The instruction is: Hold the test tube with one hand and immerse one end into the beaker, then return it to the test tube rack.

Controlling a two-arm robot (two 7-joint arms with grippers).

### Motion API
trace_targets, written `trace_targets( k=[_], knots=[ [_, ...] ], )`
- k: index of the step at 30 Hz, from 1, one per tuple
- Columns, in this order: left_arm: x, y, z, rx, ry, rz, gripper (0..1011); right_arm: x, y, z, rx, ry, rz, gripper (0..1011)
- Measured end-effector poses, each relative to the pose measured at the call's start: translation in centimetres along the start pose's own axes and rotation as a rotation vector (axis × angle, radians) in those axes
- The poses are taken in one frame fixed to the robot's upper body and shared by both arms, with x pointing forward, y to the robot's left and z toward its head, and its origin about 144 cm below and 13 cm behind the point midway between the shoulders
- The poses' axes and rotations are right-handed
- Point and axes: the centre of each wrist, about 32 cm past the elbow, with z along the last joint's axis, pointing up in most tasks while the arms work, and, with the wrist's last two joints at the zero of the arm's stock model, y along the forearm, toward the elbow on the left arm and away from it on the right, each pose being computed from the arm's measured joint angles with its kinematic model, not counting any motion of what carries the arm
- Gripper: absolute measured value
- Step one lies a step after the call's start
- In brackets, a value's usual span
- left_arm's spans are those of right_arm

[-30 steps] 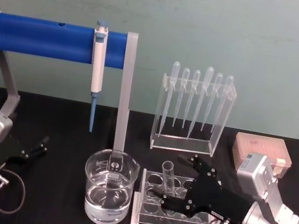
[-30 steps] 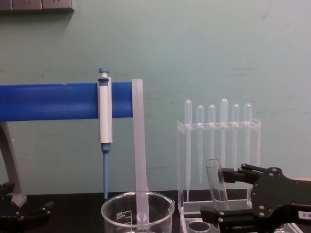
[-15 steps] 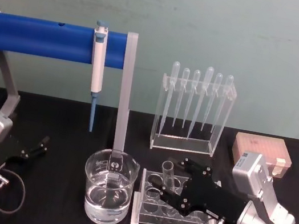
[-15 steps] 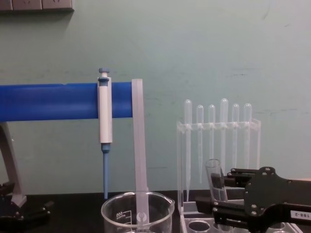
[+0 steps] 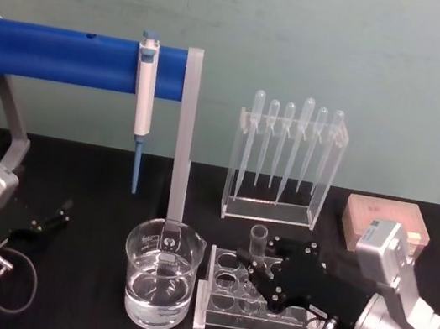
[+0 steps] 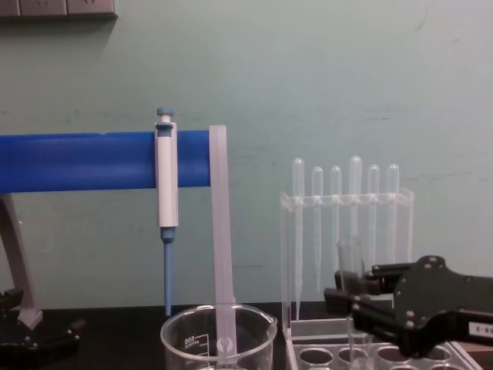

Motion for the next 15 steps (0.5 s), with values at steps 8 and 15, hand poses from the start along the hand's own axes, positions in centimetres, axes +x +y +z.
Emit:
trace_targets(
  k=[8,15],
  knots=[
    [0.0,0.0,0.0,0.0,0.0,0.0,1000,0.3,-0.7,1.2,0.058,0.066,-0.057,225],
    [0.0,0.0,0.0,0.0,0.0,0.0,1000,0.7,-1.2,3.0,0.101,0.135,-0.119,225]
  ],
)
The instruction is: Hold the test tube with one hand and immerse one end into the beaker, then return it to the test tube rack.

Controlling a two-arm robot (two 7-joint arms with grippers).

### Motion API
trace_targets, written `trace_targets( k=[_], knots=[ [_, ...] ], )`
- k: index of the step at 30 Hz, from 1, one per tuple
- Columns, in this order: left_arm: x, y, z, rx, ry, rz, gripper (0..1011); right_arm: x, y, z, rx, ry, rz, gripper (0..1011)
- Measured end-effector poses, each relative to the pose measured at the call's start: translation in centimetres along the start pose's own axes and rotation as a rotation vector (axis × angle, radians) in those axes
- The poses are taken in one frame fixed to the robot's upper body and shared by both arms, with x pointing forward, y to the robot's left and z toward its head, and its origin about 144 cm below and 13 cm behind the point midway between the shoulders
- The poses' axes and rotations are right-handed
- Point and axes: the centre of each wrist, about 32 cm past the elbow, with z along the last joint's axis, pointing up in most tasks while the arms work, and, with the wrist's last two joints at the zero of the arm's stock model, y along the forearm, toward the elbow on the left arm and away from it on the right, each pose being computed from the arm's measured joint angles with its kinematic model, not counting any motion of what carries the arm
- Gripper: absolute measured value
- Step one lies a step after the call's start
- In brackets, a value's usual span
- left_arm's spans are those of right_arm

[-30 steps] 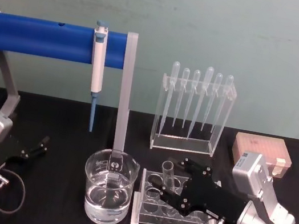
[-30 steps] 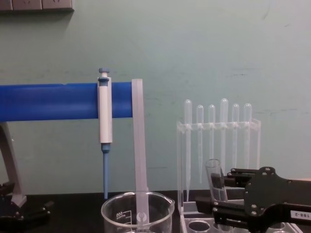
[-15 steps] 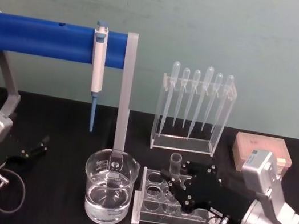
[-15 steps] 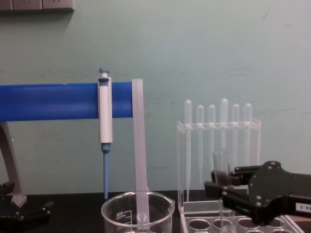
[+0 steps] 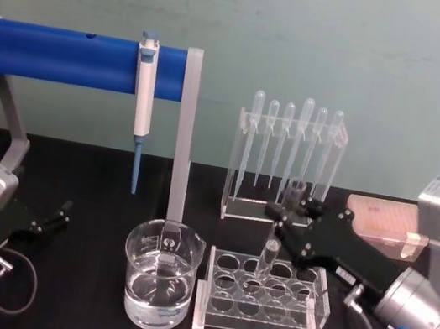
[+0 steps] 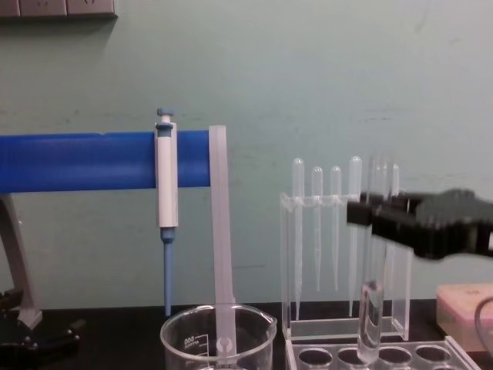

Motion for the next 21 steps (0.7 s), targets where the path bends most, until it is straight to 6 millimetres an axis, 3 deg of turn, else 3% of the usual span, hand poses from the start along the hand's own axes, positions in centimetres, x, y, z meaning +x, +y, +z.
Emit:
trace_targets(
  k=[12,21],
  knots=[
    [0.0,0.0,0.0,0.0,0.0,0.0,1000,0.5,0.0,3.4,-0.026,0.085,-0.043,224],
    [0.0,0.0,0.0,0.0,0.0,0.0,1000,0.6,0.2,4.4,-0.059,0.072,-0.035,225]
  ],
)
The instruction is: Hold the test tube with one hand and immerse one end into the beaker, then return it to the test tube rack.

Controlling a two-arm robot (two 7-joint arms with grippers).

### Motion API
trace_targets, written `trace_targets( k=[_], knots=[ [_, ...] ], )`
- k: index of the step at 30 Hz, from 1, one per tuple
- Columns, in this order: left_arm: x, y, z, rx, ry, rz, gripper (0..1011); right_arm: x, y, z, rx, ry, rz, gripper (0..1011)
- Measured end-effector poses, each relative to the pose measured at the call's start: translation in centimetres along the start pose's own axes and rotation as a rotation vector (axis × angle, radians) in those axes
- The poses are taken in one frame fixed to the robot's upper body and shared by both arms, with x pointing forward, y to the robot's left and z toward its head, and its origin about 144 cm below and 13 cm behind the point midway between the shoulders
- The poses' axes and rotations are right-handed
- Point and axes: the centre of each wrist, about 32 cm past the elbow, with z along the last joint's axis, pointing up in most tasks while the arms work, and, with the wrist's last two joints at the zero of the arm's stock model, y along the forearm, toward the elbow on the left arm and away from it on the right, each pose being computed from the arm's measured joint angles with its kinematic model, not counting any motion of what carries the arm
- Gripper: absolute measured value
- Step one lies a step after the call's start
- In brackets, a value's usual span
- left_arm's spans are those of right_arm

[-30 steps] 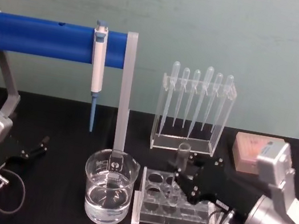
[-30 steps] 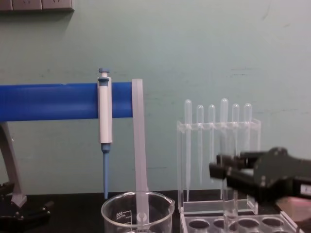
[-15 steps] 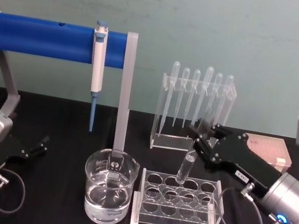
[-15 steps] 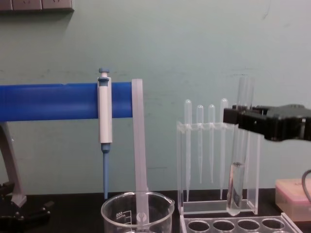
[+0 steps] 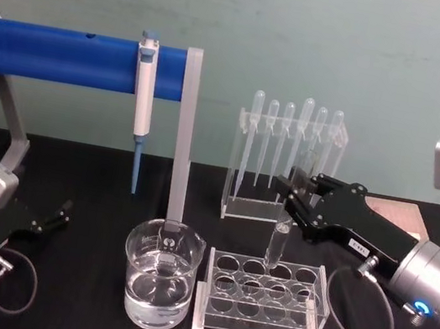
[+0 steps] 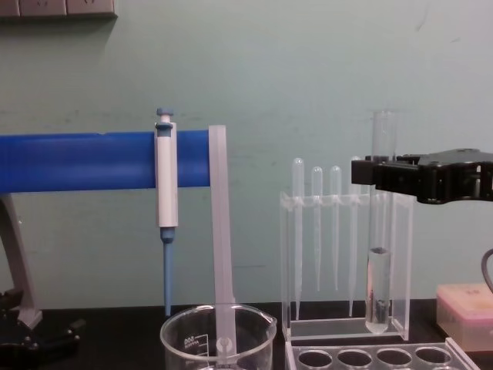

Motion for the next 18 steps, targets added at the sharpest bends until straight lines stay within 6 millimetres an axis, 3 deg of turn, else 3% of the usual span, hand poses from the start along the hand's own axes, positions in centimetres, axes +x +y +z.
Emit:
trace_targets(
  k=[18],
  knots=[
    [0.0,0.0,0.0,0.0,0.0,0.0,1000,0.0,0.03,0.05,-0.007,-0.005,0.0,224]
  ],
)
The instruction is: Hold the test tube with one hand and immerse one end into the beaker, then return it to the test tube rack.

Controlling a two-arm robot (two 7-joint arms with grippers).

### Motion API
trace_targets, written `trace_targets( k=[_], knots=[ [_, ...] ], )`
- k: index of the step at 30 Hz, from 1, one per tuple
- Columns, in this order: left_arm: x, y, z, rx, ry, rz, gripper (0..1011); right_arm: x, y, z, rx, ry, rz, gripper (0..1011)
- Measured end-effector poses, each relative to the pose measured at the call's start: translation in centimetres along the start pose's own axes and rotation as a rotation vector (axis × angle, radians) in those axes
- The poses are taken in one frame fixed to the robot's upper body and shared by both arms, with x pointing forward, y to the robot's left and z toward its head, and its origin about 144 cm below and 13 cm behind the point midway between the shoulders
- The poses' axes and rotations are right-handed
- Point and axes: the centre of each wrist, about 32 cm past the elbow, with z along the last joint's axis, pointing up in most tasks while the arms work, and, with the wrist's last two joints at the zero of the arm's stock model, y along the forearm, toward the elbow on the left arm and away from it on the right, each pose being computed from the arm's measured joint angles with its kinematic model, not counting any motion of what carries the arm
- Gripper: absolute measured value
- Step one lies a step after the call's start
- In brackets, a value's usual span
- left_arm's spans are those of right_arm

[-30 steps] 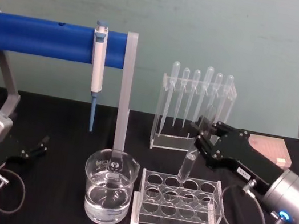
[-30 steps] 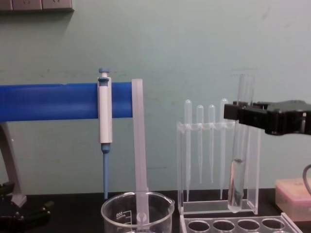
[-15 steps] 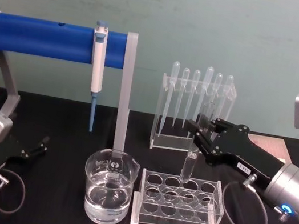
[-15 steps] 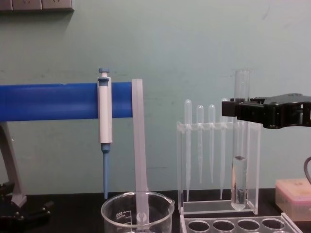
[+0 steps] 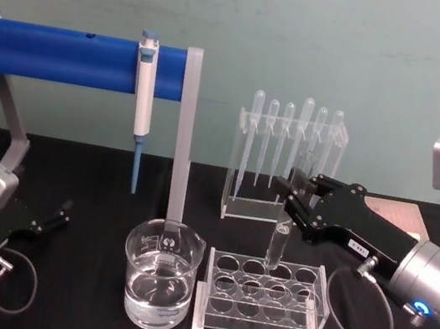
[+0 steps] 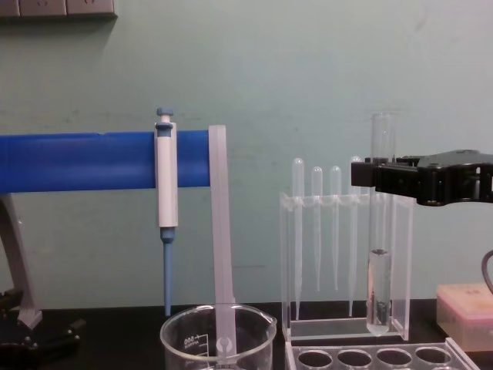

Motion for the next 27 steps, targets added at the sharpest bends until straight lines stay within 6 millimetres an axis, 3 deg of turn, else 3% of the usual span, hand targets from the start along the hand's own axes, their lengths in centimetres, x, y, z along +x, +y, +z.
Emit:
trace_targets(
  k=[27],
  knots=[
    [0.0,0.0,0.0,0.0,0.0,0.0,1000,0.02,0.0,-0.01,0.001,-0.001,0.0,225]
  ],
)
